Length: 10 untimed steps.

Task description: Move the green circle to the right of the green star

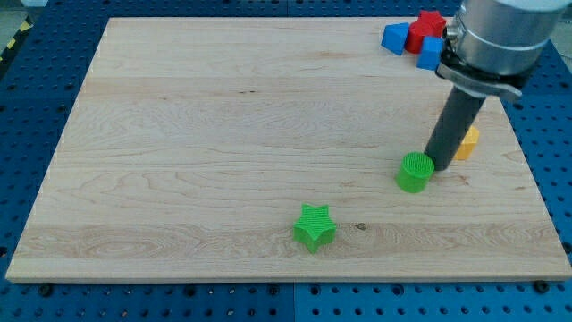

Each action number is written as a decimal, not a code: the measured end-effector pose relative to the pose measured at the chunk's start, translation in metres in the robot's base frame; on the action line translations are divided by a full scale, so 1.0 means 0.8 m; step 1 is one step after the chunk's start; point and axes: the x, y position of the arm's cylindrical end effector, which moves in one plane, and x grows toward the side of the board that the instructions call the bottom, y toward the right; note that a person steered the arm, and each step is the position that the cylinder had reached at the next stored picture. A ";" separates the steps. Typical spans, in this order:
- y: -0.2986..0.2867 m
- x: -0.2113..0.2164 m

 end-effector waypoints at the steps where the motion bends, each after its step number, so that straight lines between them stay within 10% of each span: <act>1: 0.000 0.036; 4: -0.004 -0.017; 10: -0.069 0.064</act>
